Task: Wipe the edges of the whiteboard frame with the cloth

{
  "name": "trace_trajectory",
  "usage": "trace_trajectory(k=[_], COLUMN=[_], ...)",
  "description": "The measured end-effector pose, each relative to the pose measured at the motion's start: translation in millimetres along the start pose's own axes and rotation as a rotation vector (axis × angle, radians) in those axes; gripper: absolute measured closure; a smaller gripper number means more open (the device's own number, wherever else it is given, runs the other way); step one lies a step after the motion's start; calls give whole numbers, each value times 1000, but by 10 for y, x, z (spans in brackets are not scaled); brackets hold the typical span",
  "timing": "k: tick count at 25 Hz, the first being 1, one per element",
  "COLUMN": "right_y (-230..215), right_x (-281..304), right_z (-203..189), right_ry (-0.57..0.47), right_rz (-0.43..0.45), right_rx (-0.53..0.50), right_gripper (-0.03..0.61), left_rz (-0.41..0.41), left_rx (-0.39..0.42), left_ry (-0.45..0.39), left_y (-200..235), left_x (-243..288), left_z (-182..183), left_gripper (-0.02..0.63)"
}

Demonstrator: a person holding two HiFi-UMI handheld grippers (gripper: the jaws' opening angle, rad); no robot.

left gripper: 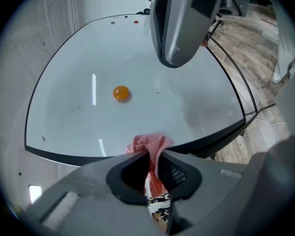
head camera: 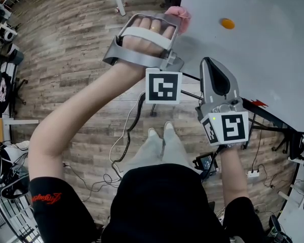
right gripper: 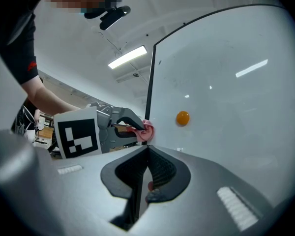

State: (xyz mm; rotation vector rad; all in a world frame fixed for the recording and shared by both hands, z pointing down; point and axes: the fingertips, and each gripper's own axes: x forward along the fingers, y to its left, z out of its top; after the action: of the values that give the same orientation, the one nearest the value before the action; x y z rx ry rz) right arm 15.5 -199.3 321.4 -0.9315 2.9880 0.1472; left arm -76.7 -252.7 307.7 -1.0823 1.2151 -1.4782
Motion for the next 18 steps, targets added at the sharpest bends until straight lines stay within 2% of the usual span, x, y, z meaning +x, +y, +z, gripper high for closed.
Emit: trace_trajectory(k=[18], right_y=[-71], right_x=[-10], right_z=[-177], right_ry=[31], right_rz=[-21], right_rx=[29], right_gripper=[577], left_rz=[-62], left_rx=[-27], left_ry=[-2], left_y=[-385], left_x=[46], left_z=[64], left_gripper=[574])
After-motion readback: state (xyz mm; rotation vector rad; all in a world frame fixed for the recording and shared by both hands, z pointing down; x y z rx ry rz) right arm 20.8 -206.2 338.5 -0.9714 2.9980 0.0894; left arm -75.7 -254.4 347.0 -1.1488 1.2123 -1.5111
